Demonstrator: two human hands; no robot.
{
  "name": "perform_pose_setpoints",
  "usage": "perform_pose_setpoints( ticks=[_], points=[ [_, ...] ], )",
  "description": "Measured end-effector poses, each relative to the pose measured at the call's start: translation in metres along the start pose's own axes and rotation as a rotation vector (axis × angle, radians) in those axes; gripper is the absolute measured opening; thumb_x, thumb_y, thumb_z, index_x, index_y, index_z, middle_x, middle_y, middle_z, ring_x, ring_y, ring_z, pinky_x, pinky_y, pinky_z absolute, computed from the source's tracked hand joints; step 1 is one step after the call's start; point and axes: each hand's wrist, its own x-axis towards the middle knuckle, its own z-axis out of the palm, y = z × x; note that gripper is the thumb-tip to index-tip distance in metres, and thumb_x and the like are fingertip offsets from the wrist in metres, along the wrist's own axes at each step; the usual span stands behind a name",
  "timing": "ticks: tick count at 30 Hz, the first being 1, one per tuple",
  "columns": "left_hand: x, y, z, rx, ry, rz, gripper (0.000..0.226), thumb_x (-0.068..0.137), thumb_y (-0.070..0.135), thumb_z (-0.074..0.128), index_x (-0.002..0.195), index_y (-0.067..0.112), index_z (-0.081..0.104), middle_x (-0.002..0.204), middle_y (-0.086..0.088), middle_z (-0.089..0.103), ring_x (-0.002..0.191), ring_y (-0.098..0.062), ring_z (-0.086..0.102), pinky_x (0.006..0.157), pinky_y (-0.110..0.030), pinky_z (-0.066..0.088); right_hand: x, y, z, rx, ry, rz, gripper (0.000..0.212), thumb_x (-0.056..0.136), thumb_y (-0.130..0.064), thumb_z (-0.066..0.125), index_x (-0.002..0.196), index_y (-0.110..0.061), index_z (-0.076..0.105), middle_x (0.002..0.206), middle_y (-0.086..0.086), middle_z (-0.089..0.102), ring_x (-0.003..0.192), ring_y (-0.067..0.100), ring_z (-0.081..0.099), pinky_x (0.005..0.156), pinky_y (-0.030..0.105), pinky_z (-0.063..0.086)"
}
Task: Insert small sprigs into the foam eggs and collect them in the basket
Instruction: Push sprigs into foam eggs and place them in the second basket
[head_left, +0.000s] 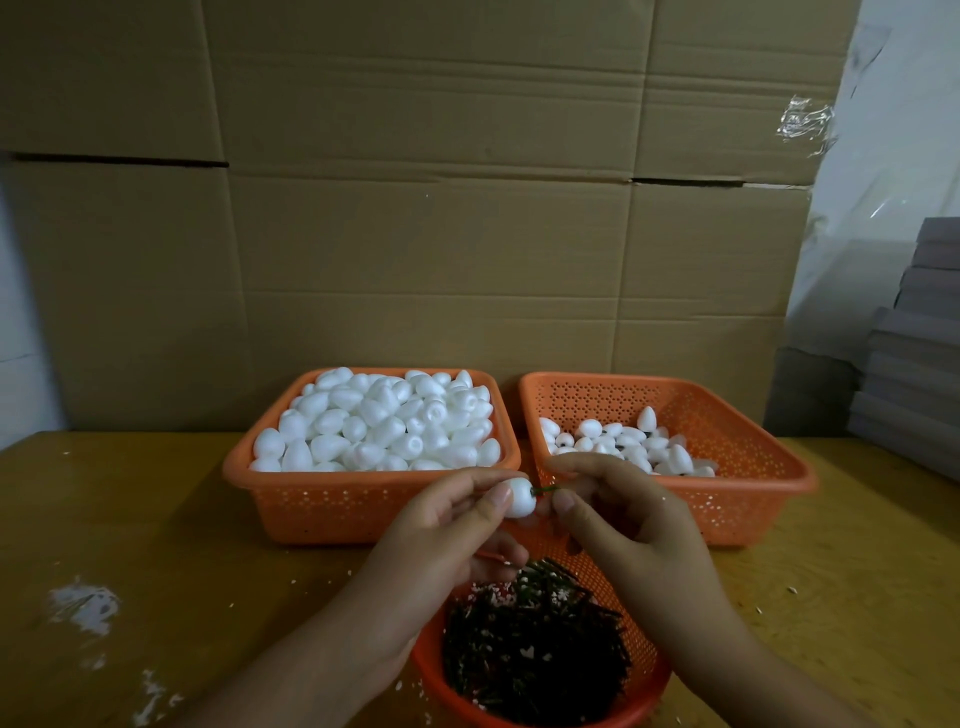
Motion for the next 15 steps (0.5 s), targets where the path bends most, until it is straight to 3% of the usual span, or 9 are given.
perform_pose_setpoints(
  ticks=[4, 9, 15],
  points=[
    [0.0012, 0.0012, 0.0011, -0.009, 0.036, -0.008, 0.033, 0.078, 0.033, 0.065, 0.107, 0.018, 0.072, 0.098, -0.011, 0.074, 0.071, -0.017, 0.068, 0.063, -0.025, 0.055, 0.0021, 0.001, -0.0009, 0.068, 0.016, 0.044, 0.014, 0.084, -0.006, 0.067, 0.095, -0.015, 0.069, 0.076, 0.001, 0.071, 0.072, 0.009, 0.067, 0.066, 0.018, 0.051],
    [0.0004, 0.001, 0.0005, 0.028, 0.01, -0.004, 0.036, 0.079, 0.033, 0.064, 0.11, 0.016, 0.07, 0.094, -0.006, 0.075, 0.072, -0.015, 0.068, 0.064, -0.024, 0.055, 0.0015, 0.0006, -0.0009, 0.018, 0.008, 0.009, 0.007, 0.086, -0.005, 0.066, 0.087, -0.012, 0.07, 0.075, -0.005, 0.071, 0.07, 0.002, 0.066, 0.064, 0.013, 0.048],
    [0.0003, -0.0012, -0.0007, 0.058, 0.006, 0.025, 0.036, 0.077, 0.035, 0.065, 0.108, 0.016, 0.071, 0.092, -0.005, 0.075, 0.072, -0.013, 0.068, 0.065, -0.023, 0.054, -0.0001, 0.001, 0.0, -0.046, 0.008, 0.019, 0.008, 0.085, -0.004, 0.069, 0.083, -0.011, 0.071, 0.075, -0.001, 0.071, 0.071, 0.007, 0.066, 0.066, 0.017, 0.049]
  ],
)
